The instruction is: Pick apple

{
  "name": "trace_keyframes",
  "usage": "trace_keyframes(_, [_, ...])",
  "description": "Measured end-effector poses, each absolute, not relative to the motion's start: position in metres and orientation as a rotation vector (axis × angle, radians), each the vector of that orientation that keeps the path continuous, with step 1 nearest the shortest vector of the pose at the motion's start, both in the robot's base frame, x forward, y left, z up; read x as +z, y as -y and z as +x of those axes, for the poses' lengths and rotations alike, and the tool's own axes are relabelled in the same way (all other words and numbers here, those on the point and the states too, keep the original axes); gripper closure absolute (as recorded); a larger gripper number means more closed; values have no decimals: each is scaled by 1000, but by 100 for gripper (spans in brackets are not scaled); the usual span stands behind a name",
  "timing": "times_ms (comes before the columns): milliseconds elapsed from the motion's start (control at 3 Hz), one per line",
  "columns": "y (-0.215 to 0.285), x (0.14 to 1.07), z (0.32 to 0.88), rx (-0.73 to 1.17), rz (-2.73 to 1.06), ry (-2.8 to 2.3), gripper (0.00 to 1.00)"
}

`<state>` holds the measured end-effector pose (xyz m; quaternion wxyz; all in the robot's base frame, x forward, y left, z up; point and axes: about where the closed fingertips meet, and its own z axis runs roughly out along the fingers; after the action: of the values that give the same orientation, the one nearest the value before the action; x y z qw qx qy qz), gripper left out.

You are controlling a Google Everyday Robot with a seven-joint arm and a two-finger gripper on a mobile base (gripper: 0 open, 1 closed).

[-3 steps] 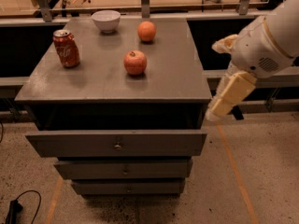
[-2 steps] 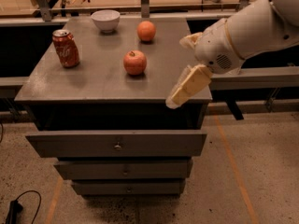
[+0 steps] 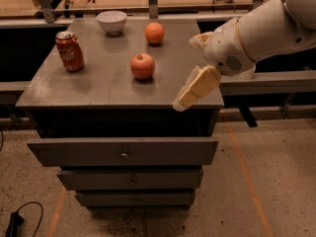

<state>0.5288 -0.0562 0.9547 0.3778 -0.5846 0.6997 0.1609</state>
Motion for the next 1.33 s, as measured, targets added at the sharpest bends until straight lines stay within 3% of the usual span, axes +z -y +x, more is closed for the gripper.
trace_keyframes(667, [3,913,598,507,-1484,-1706,0])
trace_keyframes(1333, [-8,899,681,483,-1334,-1723,0])
